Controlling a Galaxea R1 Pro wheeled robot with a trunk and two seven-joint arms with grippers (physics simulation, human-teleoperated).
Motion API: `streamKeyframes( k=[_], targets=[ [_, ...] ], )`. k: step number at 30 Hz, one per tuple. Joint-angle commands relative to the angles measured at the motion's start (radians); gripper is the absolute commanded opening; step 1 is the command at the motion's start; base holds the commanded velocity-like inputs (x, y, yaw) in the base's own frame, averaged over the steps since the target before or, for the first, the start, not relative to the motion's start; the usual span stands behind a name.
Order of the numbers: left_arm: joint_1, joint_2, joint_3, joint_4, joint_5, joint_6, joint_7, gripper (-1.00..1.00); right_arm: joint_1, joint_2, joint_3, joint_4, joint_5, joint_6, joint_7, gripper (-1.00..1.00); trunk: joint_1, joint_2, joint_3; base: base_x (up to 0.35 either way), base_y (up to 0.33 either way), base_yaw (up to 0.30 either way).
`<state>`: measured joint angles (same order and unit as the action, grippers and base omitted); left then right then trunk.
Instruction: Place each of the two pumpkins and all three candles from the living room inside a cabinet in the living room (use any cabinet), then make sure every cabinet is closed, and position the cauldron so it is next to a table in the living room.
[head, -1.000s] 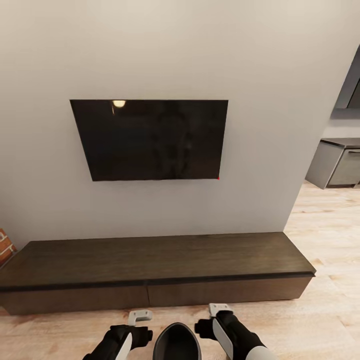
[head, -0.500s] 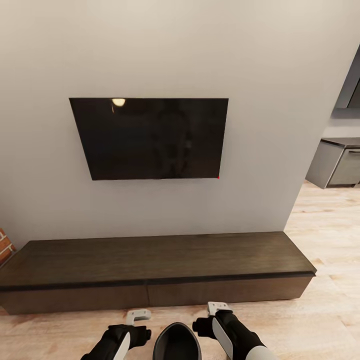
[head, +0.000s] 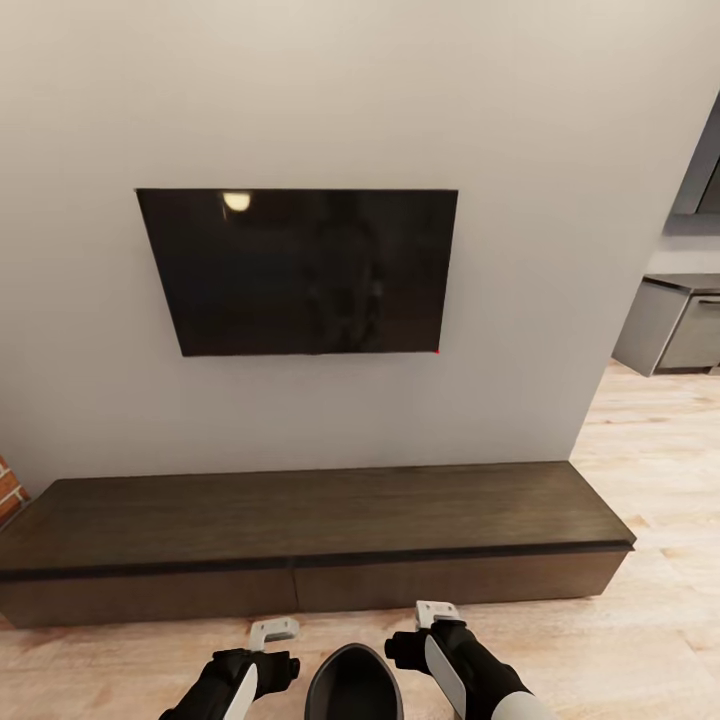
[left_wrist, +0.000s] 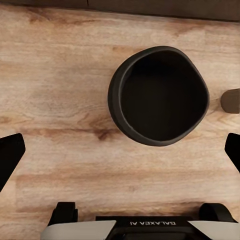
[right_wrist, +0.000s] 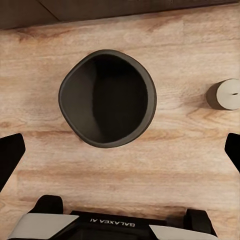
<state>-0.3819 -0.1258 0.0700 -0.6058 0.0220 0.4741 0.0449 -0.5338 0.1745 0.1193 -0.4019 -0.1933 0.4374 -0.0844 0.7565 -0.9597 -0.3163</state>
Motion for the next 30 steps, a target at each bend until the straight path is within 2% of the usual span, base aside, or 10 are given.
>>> streamKeyframes(
  k=[1,30],
  targets=[
    [0.000,0.000,0.000,0.000,0.000,-0.001,0.000,1.00,0.000,0.000,0.001,0.000,0.000,0.000,0.000,1.00,0.004,-0.007,-0.003,0.000,0.000,0.000],
    [0.000,-0.001,0.000,0.001,0.000,-0.002,-0.002,1.00,0.000,0.000,-0.004,-0.002,0.000,-0.003,-0.002,1.00,0.115,-0.210,-0.094,0.000,0.000,0.000]
  ],
)
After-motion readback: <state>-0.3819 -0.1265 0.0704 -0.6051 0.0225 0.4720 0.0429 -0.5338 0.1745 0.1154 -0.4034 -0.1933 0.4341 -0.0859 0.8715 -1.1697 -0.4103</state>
